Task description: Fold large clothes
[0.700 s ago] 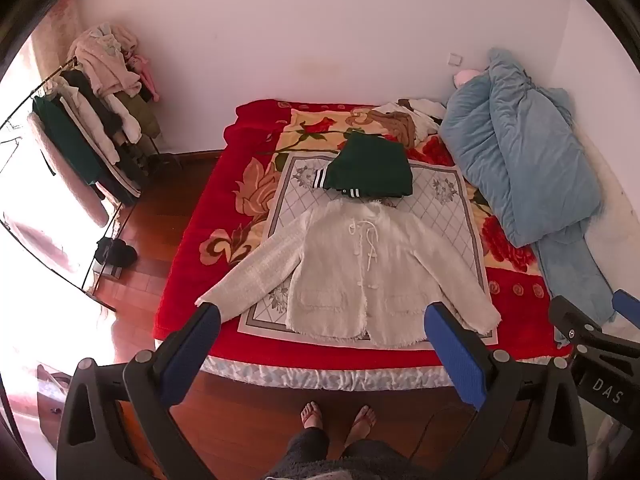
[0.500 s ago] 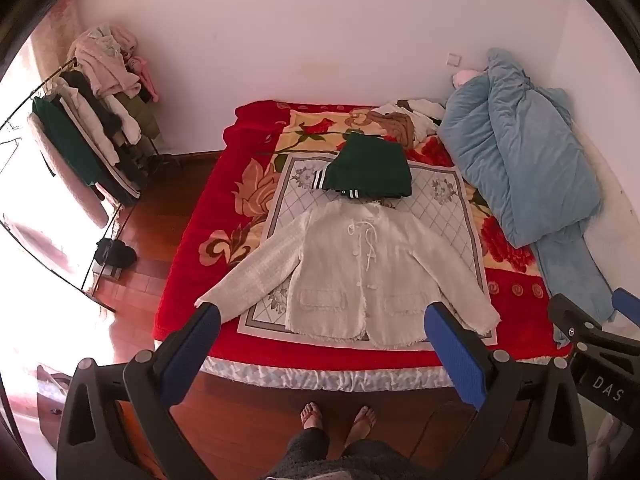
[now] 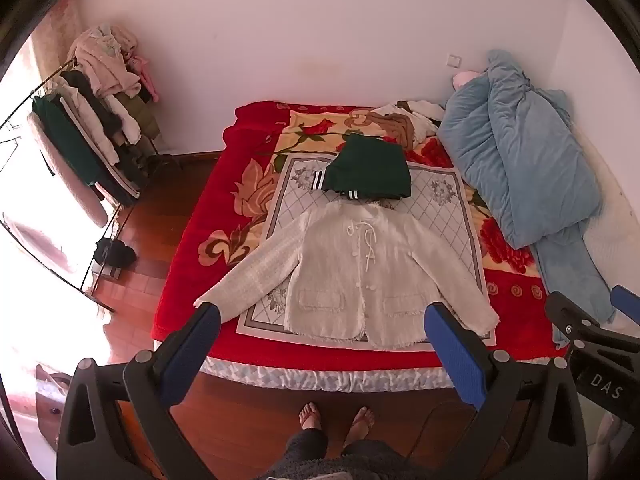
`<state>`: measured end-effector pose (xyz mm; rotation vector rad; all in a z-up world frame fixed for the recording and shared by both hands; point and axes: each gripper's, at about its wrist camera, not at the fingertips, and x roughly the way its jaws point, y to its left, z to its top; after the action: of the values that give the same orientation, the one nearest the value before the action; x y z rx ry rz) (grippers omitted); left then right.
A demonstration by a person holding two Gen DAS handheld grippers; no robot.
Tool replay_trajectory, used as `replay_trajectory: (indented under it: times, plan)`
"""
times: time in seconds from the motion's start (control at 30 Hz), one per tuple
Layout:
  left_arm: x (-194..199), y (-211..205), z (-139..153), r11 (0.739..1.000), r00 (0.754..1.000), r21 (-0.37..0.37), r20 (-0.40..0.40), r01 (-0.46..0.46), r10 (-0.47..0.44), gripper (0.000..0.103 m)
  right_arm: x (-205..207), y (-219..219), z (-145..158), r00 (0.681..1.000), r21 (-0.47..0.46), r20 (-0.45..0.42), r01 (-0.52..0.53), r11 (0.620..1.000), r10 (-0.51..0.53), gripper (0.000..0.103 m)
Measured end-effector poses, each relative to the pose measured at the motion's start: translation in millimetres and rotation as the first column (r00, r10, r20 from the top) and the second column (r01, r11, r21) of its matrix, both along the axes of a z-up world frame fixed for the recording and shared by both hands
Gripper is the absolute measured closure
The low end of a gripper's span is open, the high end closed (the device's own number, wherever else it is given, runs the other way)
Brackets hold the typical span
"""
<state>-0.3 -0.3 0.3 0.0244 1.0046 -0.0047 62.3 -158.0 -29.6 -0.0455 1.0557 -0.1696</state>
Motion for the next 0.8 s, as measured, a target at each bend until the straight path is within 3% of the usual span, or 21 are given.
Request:
replay_trajectory:
  times: [0.8]
  plan:
    - [5.5, -3.2, 5.0, 1.0, 1.0, -0.005, 0.003, -0.002, 0.002, 0.0, 0.6, 5.3, 2.8, 1.0, -0.005, 0.002, -0.003, 1.0, 0.003, 0.0]
